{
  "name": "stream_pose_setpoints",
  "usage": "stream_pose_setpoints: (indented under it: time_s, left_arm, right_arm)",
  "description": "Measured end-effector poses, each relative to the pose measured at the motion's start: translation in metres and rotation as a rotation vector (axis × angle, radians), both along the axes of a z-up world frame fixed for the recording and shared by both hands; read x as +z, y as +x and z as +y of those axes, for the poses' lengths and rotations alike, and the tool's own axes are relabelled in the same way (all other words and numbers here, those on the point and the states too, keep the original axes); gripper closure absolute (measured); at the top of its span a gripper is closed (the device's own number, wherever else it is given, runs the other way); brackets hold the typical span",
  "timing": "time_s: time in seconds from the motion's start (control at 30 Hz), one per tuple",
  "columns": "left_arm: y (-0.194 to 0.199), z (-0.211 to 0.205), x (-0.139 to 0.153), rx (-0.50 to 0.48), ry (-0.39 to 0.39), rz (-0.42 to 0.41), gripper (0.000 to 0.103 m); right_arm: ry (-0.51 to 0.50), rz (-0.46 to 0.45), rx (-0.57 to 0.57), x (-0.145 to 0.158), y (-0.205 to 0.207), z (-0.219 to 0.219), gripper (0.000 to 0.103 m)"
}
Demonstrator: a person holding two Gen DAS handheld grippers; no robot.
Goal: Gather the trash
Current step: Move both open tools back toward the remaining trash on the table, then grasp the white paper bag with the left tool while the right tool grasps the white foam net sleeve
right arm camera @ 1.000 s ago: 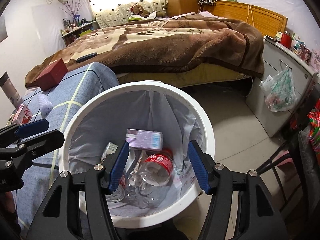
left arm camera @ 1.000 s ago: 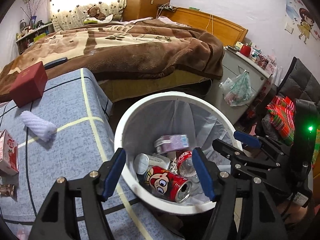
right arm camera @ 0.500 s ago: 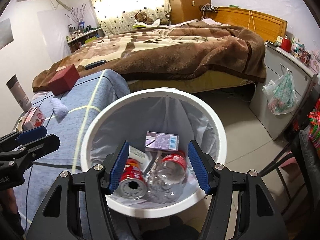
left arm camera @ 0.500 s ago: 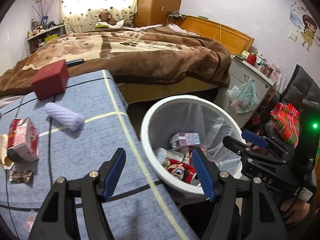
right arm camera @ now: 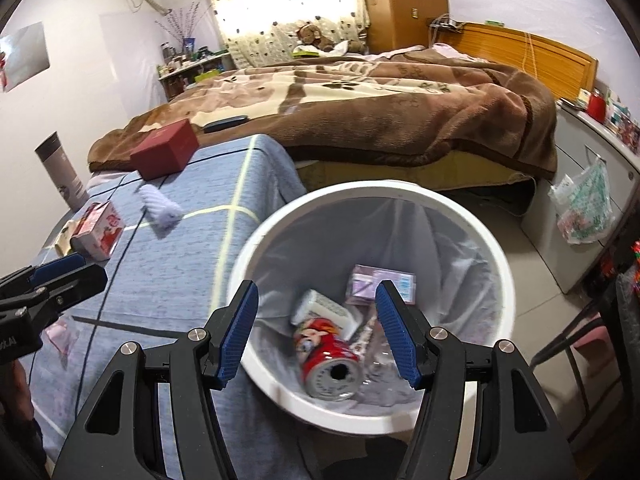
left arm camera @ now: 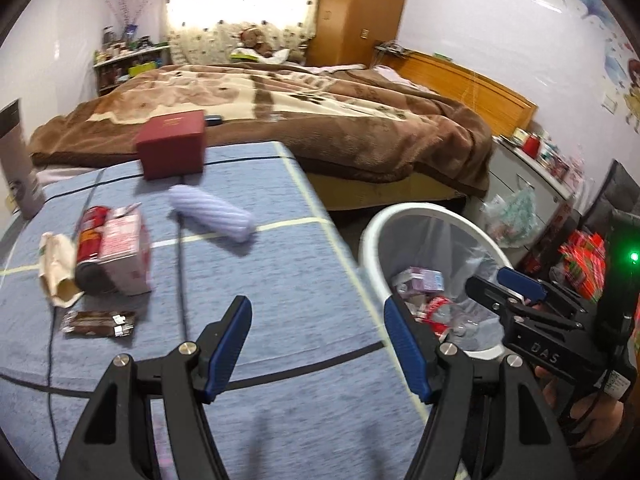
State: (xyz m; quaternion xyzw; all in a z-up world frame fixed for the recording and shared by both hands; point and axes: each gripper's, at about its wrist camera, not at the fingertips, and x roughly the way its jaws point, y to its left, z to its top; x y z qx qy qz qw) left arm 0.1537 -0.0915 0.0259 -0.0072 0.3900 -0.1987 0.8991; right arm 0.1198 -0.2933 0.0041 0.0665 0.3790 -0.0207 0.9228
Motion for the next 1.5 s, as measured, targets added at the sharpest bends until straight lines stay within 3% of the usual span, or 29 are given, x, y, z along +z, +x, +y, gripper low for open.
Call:
stream_pose_setpoints:
  time_s: [0.5,0.93,1.1,1.5]
  left_arm:
    - [0.006,0.107,0.0,0.209,-0.009,-0.01,0.032]
    - [0.029,0.199,-0.005,0.386,-0.028,0.006,0.031]
    - [0.046,0.219,-0.012,0.425,-0.013,0.036,0.031]
    - [0.093,0.231,-0.041,0.452,-0.063,0.127,0.03]
  right_arm:
    - [-0.005,-0.012,0.138,0.003,0.024,0.064,0.04]
    - [-0.069,-0.012,0.262,0.008,0.062,0.121,0.04]
    - [-0.115,0.013,0.287,0.004,0.083,0.135,0.04]
    - [-0.154,0.056,0.322,-0.007,0.12,0.148,0.04]
